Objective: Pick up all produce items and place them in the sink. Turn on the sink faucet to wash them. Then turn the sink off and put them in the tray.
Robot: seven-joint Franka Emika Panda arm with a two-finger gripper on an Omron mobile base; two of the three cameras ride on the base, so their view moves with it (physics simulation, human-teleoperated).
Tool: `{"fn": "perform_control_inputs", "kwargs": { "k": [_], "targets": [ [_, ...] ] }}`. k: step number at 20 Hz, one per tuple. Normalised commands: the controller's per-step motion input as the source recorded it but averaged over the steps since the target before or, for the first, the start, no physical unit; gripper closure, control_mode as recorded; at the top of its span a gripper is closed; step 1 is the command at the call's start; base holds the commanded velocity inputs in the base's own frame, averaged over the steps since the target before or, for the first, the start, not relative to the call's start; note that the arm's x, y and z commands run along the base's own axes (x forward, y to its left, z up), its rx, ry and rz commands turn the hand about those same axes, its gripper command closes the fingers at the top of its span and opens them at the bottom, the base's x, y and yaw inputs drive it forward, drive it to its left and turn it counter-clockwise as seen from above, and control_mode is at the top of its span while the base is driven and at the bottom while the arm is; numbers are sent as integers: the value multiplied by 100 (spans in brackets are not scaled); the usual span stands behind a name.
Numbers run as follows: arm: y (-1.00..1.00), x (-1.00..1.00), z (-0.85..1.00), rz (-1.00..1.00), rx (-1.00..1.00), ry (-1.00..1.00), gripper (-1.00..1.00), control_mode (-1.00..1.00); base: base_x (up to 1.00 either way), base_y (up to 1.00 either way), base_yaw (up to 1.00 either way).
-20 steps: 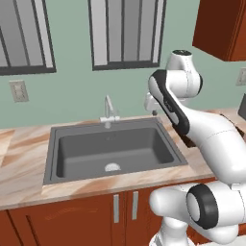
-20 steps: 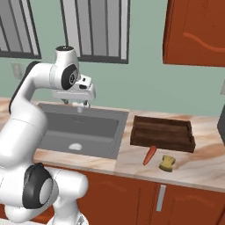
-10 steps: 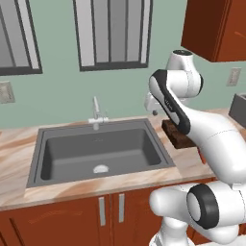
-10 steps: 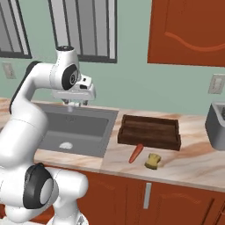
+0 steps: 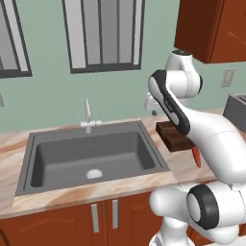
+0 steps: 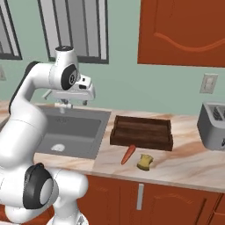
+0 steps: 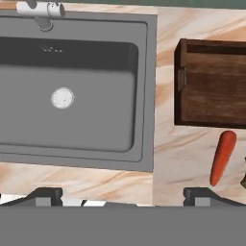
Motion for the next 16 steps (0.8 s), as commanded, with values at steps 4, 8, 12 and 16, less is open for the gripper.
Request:
{"fn": "perform_control_inputs", "kwargs": {
  "k": [4,8,12,16],
  "targets": [
    [0,0,0,0,0,0,-100,100,49,-20,-3],
    [0,0,0,0,0,0,-100,100,53,-15,0],
    [0,0,0,0,0,0,-100,100,11,-55,0],
    [0,0,0,0,0,0,-100,100,1,-64,-1]
  ]
}}
